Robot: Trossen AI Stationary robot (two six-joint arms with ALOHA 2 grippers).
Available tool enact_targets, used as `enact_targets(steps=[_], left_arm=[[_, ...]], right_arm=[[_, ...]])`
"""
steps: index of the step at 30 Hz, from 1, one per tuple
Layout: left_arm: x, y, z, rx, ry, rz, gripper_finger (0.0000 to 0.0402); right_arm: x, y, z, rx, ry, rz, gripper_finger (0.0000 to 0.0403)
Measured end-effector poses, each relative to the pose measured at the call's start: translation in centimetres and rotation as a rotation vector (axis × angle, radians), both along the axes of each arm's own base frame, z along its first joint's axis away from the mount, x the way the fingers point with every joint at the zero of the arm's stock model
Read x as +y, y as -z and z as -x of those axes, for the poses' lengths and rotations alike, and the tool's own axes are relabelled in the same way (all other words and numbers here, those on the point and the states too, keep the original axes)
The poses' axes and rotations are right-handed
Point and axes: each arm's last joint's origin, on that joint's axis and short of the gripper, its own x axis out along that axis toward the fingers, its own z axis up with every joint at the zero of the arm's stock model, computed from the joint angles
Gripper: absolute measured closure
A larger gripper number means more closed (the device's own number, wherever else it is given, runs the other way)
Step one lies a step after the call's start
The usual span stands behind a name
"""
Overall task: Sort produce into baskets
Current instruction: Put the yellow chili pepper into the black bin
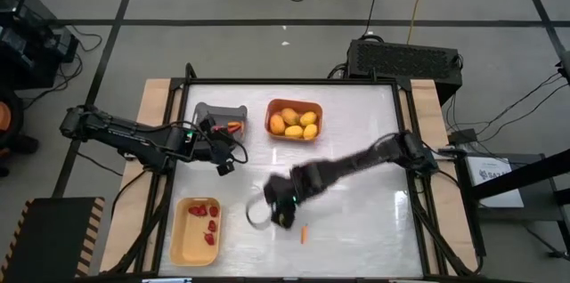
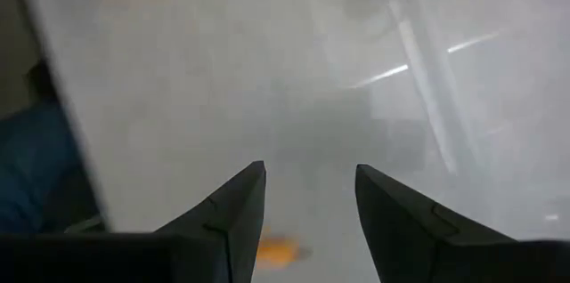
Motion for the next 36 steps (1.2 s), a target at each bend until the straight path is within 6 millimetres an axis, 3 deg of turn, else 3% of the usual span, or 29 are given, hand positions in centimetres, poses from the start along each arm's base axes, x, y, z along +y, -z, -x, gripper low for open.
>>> enact_targets(steps=[3, 7, 11, 14, 19, 25, 29, 33, 36], left_arm=[[-0.1, -0.1, -0.3, -0.032, 0.003, 0.009, 0.0252], [-0.2, -0.3, -0.5, -0.061, 0.016, 0.032, 0.0252], [-0.2, -0.2, -0.7, -0.061, 0.022, 0.045, 0.0252], [-0.3, 0.0, -0.8, -0.048, 0.034, 0.059, 0.0252], [-0.8, 0.5, -1.1, -0.029, 0.057, 0.064, 0.0252], [-1.4, 1.4, -1.9, 0.004, 0.079, 0.066, 0.0252], [-1.8, 2.3, -2.4, 0.045, 0.093, 0.063, 0.0252], [-1.9, 3.2, -3.0, 0.091, 0.117, 0.043, 0.0252], [-2.0, 3.6, -3.2, 0.115, 0.136, 0.029, 0.0252]], right_arm=[[4.2, 0.0, 1.4, -0.007, -0.037, 0.022, 0.0236], [9.2, 0.4, 3.7, -0.075, -0.08, 0.181, 0.0236], [13.0, 0.9, 5.8, -0.157, -0.123, 0.337, 0.0236], [14.7, 1.4, 6.7, -0.181, -0.15, 0.374, 0.0236], [15.8, 2.8, 7.1, -0.154, -0.287, 0.425, 0.0236], [16.0, 4.0, 7.1, -0.105, -0.846, 0.657, 0.0236], [15.4, 4.2, 6.5, -0.086, -1.091, 0.76, 0.0236], [14.6, 4.1, 5.6, -0.102, -1.172, 0.798, 0.0236], [13.8, 4.2, 4.9, -0.105, -1.158, 0.726, 0.0236]])
